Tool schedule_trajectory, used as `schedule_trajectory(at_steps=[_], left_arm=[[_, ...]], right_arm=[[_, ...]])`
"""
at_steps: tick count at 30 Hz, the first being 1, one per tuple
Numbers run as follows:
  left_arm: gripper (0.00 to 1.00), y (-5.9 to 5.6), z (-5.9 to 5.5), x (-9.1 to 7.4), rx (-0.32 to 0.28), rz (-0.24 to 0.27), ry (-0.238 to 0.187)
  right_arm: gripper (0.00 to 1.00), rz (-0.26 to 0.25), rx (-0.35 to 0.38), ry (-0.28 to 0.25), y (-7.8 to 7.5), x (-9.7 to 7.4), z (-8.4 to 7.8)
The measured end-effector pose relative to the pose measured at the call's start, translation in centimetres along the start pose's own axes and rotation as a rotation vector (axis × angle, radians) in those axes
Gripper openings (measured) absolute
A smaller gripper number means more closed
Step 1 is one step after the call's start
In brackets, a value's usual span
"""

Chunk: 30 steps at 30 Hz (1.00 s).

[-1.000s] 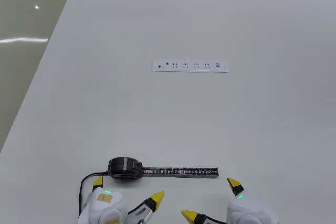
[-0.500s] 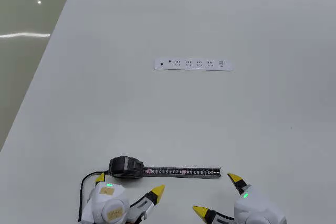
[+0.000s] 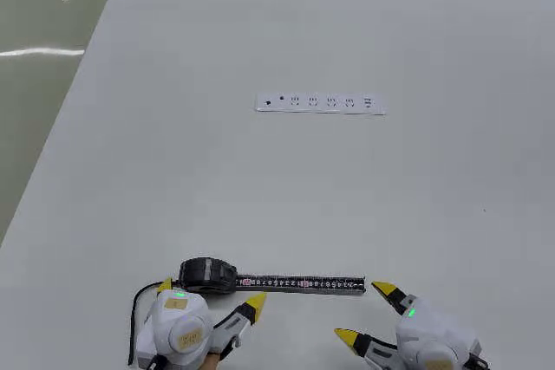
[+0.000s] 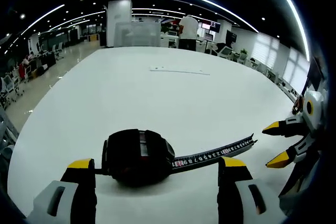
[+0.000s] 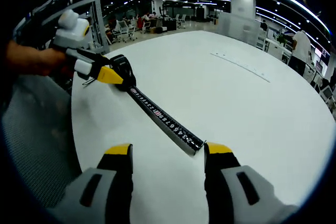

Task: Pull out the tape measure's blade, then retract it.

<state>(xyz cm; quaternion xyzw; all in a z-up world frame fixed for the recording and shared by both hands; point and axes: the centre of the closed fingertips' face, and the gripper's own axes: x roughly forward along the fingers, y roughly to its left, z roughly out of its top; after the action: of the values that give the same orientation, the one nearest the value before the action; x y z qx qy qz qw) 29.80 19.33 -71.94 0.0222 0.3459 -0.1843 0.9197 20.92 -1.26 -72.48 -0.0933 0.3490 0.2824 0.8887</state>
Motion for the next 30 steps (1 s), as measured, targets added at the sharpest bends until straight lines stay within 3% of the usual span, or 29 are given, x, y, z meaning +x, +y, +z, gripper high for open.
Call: schedule_trajectory(at_steps=[8, 17, 22, 26, 30], left_arm=[[0.91, 0.2, -0.1, 0.9, -0.023, 0.009, 0.008], [0.87, 1.2, -0.4, 1.3, -0.042, 0.030, 0.018], [0.85, 1.3, -0.4, 1.3, -0.043, 0.033, 0.021], [0.83, 1.9, -0.5, 1.6, -0.053, 0.043, 0.032], [0.82, 2.2, -0.4, 1.8, -0.055, 0.046, 0.038]], right_arm=[[0.46, 0.036, -0.080, 0.027, -1.0, 0.7, -0.5], [0.42, 0.095, -0.171, 0.054, -2.0, 1.5, -0.7], [0.39, 0.103, -0.184, 0.059, -2.0, 1.6, -0.7], [0.37, 0.157, -0.256, 0.087, -2.2, 2.3, -1.2], [0.34, 0.174, -0.291, 0.100, -2.8, 2.6, -1.1]])
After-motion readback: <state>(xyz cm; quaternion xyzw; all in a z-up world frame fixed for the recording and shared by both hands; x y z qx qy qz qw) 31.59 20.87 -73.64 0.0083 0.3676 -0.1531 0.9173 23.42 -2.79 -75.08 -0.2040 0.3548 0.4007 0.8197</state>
